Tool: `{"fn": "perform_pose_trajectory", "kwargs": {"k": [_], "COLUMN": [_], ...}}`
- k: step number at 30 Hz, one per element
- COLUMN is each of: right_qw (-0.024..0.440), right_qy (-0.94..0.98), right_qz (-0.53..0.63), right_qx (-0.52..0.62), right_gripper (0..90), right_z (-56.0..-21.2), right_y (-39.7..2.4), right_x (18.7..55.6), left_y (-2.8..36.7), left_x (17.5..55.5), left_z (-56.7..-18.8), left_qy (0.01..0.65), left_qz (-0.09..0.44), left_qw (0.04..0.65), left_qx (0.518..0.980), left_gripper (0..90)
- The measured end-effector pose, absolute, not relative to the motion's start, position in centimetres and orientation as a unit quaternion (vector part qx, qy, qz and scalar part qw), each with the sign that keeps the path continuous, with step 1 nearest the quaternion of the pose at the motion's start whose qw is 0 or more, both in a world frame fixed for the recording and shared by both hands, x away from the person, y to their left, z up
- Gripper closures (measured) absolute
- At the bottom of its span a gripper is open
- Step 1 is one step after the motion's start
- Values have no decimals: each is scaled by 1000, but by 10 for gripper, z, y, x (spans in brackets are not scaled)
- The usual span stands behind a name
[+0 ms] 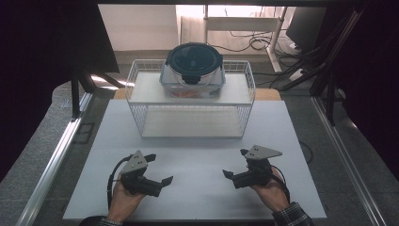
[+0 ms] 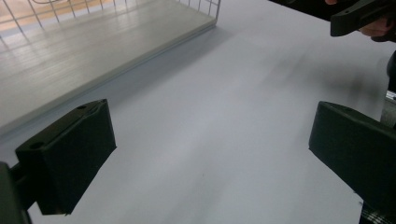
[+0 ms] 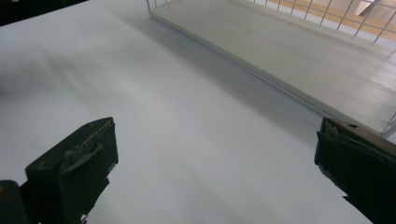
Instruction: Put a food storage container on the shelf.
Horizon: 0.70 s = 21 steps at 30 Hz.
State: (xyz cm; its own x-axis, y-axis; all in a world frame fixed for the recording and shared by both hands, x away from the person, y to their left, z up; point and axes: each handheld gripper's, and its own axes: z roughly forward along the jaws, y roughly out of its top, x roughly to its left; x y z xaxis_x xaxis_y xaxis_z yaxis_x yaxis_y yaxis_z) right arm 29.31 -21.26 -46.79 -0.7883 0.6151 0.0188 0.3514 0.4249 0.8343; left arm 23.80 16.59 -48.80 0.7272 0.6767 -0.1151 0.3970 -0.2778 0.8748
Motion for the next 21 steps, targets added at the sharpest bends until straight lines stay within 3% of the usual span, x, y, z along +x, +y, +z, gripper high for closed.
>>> {"fn": "perform_pose_trajectory", "kwargs": {"k": [21], "right_qw": [145], "right_qy": [874], "right_qz": [369], "right_qx": [280], "right_gripper": [0], "right_z": [-516], "right_y": [-209], "right_x": [283], "left_y": [166], "left_x": [235], "left_z": [-531], "left_qy": [376], "left_qz": [106], "left_qw": [442], "left_qx": [807], "left_gripper": [0]}}
